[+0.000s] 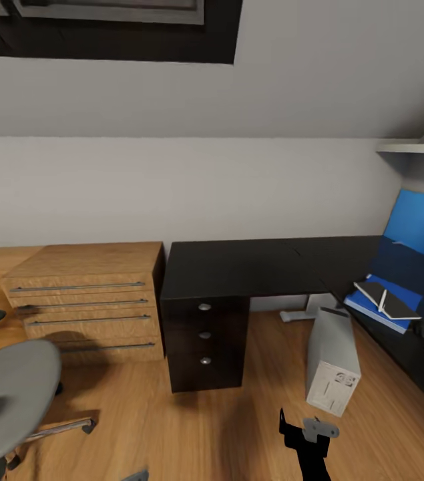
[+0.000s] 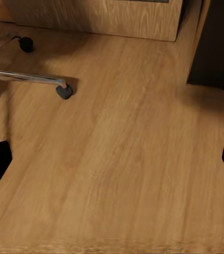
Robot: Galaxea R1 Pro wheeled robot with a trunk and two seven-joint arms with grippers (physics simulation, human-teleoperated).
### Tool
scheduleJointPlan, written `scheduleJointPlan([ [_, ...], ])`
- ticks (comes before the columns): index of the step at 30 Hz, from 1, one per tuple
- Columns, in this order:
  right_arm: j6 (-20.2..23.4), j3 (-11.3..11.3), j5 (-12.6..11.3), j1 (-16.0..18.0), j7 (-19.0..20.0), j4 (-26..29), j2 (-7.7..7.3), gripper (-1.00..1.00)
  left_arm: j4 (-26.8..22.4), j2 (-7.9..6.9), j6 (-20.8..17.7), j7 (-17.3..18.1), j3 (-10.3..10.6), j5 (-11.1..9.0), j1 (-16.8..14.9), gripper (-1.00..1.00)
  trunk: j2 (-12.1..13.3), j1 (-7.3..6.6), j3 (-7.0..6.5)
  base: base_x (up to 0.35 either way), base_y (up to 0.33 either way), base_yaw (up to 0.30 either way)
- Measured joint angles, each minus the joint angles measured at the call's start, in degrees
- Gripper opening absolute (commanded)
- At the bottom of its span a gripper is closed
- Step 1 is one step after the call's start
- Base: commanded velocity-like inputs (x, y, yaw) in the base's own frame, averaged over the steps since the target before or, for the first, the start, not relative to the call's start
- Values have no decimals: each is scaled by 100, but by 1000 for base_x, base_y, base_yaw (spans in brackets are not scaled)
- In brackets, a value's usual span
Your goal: In the bedroom, organize the workspace by keeping the computer under the desk, ensuring the monitor is on the desk, placing the keyboard on the desk next to the monitor, placing the mouse on the desk next to the keyboard, moving the folder from the swivel chair onto the desk next to the mouse, stacking the notebook on top of the folder with the pen on top of the notebook, and positioning the swivel chair next to the desk.
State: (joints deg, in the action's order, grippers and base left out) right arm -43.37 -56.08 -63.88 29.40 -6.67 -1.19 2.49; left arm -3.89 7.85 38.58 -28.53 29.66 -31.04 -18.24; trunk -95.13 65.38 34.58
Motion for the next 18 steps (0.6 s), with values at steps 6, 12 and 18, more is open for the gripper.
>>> scheduleJointPlan([
  [6,3,-4,1,0,0,0,4,100,0,-18,-499,-7,-10,-2,0,100,241,-132,-108,-339,-2,119],
  [12,-8,-5,0,0,-3,0,9,100,0,-36,-706,-9,-19,-10,-1,100,481,-264,-216,-341,0,244],
  [18,-46,-10,6,0,-7,0,17,100,0,-45,-755,-15,-27,-20,-1,100,722,-398,-323,-203,0,278],
])
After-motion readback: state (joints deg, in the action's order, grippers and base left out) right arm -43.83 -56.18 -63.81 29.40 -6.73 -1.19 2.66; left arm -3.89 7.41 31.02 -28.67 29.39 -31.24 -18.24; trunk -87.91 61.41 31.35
